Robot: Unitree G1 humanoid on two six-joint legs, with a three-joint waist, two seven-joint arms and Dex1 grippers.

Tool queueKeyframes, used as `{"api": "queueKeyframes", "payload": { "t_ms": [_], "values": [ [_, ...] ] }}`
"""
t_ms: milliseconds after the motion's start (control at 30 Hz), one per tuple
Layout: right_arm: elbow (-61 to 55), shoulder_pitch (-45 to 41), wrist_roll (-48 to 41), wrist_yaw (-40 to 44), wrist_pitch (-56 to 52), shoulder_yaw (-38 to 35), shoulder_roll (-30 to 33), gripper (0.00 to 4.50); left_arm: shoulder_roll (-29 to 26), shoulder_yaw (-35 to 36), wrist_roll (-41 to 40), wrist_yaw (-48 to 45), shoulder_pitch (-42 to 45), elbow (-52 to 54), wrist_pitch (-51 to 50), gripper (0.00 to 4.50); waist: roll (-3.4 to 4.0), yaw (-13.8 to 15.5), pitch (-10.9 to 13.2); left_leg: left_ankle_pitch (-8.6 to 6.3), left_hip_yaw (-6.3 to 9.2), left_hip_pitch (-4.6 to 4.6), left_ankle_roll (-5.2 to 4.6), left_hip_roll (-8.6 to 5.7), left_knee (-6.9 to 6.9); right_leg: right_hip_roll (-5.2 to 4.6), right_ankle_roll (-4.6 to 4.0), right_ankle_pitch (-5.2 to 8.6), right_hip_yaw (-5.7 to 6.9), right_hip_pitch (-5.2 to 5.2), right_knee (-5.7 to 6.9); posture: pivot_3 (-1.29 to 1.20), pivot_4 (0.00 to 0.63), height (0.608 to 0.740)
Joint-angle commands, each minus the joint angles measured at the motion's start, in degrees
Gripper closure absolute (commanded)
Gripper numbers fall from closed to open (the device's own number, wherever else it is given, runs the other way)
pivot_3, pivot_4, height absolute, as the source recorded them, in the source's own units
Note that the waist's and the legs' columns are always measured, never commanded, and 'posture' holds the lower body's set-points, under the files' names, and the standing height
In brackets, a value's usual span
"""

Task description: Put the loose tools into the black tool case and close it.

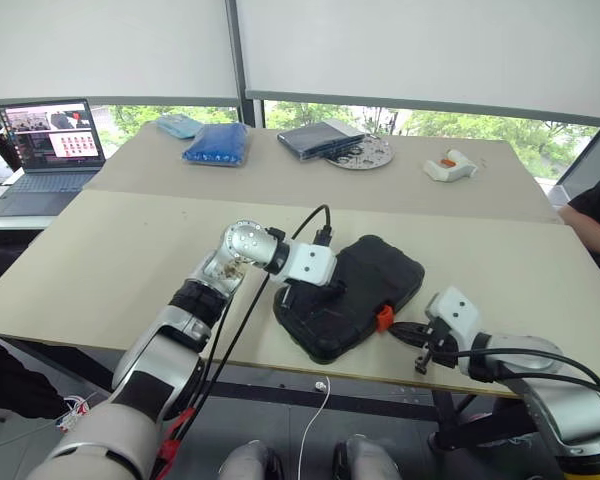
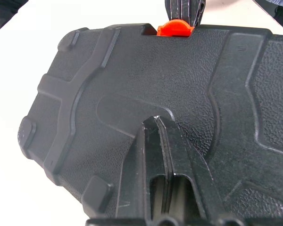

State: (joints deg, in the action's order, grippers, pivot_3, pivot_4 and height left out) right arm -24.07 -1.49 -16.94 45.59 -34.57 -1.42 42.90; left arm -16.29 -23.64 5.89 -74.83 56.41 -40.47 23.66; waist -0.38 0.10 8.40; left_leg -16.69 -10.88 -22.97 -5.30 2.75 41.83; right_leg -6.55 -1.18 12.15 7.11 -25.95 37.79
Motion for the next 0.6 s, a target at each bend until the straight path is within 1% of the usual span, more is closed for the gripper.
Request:
{"api": "queueKeyframes", "payload": {
  "t_ms": [33, 133, 200, 267, 333, 367, 400, 500, 600],
  "values": [
    [-7.47, 3.22, -3.45, 4.64, 2.0, -5.86, 4.25, 4.5, 0.08, -3.87, 4.37, 0.11, -3.29, -4.42, -0.59, 4.48, 0.06, 0.37, -0.08, -0.01, 0.0, -0.02, -0.02, -0.01, -0.01, -0.01, 0.0, 0.0, -0.01, 0.0, -0.05, 0.0, 0.15, 0.718],
    [-8.92, 6.57, -5.96, 7.71, 1.64, -9.12, 6.44, 4.5, -0.51, -3.55, 4.37, 0.06, -3.08, -4.9, -0.31, 4.48, -0.04, 0.59, -0.41, -0.07, 0.01, 0.03, -0.12, 0.01, -0.04, 0.03, 0.01, 0.0, 0.01, 0.12, -0.22, 0.0, 0.15, 0.718],
    [-10.24, 5.51, -10.41, 7.85, -0.9, -12.31, 6.2, 4.5, -0.86, -3.38, 4.43, 0.1, -2.82, -5.35, -0.01, 4.48, -0.07, 0.58, -0.49, -0.13, 0.12, 0.21, -0.19, 0.05, -0.09, 0.05, 0.01, 0.0, 0.11, 0.47, -0.42, 0.0, 0.15, 0.718],
    [-11.3, 2.62, -14.3, 6.73, -3.68, -13.69, 5.81, 4.5, -0.99, -3.32, 4.38, 0.16, -2.62, -5.6, 0.11, 4.48, -0.09, 0.46, -0.5, -0.16, 0.25, 0.3, -0.22, 0.11, -0.11, 0.03, 0.06, -0.03, 0.17, 0.71, -0.75, 0.0, 0.15, 0.718],
    [-11.99, -0.3, -16.38, 5.8, -5.29, -13.11, 5.78, 4.5, -0.93, -3.33, 4.34, 0.31, -2.44, -5.8, 0.18, 4.48, -0.09, 0.25, -0.51, -0.27, 0.26, 0.37, -0.17, 0.1, -0.11, -0.06, 0.03, -0.02, 0.12, 0.77, -0.89, 0.0, 0.15, 0.718],
    [-11.96, -2.33, -17.27, 4.72, -6.34, -12.29, 5.2, 4.5, -0.81, -3.27, 4.24, 0.43, -2.38, -5.74, 0.03, 4.48, -0.1, 0.26, -0.51, -0.45, 0.26, 0.4, 0.12, 0.11, -0.13, -0.11, 0.02, -0.01, 0.12, 0.77, -1.0, 0.0, 0.15, 0.718],
    [-11.7, -4.06, -17.54, 3.74, -7.04, -11.25, 4.65, 4.5, -0.68, -3.24, 4.15, 0.5, -2.32, -5.67, -0.11, 4.48, -0.12, 0.3, -0.51, -0.46, 0.28, 0.41, 0.12, 0.11, -0.14, -0.12, 0.02, -0.01, 0.12, 0.76, -1.02, 0.0, 0.15, 0.718],
    [-10.54, -7.23, -15.47, 2.23, -7.38, -7.22, 4.47, 4.5, -0.42, -3.24, 4.11, 0.61, -2.15, -5.7, -0.13, 4.48, -0.16, 0.45, -0.53, -0.5, 0.31, 0.52, 0.08, 0.09, -0.2, -0.14, 0.02, -0.01, 0.15, 0.76, -1.1, 0.0, 0.15, 0.718],
    [-8.73, -8.01, -12.0, 1.35, -7.23, -3.31, 5.74, 4.5, -0.33, -3.25, 4.22, 0.73, -2.0, -5.9, 0.08, 4.48, -0.16, 0.58, -0.54, -0.53, 0.31, 0.5, 0.02, 0.05, -0.24, -0.2, 0.04, -0.02, 0.17, 0.76, -1.13, 0.0, 0.15, 0.718]
  ]
}}
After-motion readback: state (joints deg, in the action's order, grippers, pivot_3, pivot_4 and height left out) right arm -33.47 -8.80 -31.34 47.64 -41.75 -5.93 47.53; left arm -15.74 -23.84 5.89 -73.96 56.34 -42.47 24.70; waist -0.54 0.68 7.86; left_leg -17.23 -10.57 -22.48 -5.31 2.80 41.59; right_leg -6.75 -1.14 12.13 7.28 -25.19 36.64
